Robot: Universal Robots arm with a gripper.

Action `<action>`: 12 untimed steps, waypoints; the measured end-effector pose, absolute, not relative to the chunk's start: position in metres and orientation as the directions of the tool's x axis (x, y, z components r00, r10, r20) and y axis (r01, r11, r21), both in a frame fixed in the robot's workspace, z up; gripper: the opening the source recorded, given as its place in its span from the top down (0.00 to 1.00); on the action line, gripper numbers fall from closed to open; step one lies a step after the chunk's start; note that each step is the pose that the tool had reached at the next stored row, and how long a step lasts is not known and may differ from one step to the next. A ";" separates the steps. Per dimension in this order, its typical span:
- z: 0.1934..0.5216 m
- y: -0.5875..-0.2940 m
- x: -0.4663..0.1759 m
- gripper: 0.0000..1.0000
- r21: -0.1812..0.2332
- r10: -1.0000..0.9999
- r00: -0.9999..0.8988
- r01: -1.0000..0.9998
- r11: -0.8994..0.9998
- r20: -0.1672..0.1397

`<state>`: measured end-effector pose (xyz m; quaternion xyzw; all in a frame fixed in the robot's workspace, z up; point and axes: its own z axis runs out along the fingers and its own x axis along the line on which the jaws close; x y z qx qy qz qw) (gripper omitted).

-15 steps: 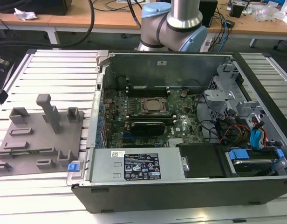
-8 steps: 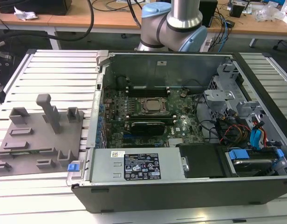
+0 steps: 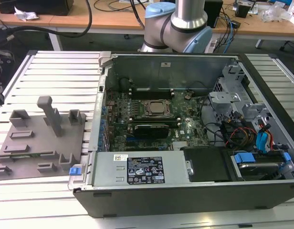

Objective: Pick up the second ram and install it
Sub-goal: 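Pick up the second ram and move it above second insertion slot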

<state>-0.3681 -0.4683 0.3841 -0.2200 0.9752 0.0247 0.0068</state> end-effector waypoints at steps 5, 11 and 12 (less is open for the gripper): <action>0.384 -0.468 -0.368 0.89 0.045 -0.530 -0.848 -0.530 0.847 -0.024; 0.384 -0.468 -0.368 0.89 0.045 -0.667 -0.745 -0.667 0.743 -0.024; 0.384 -0.468 -0.368 0.89 0.045 -0.686 -0.727 -0.686 0.726 -0.024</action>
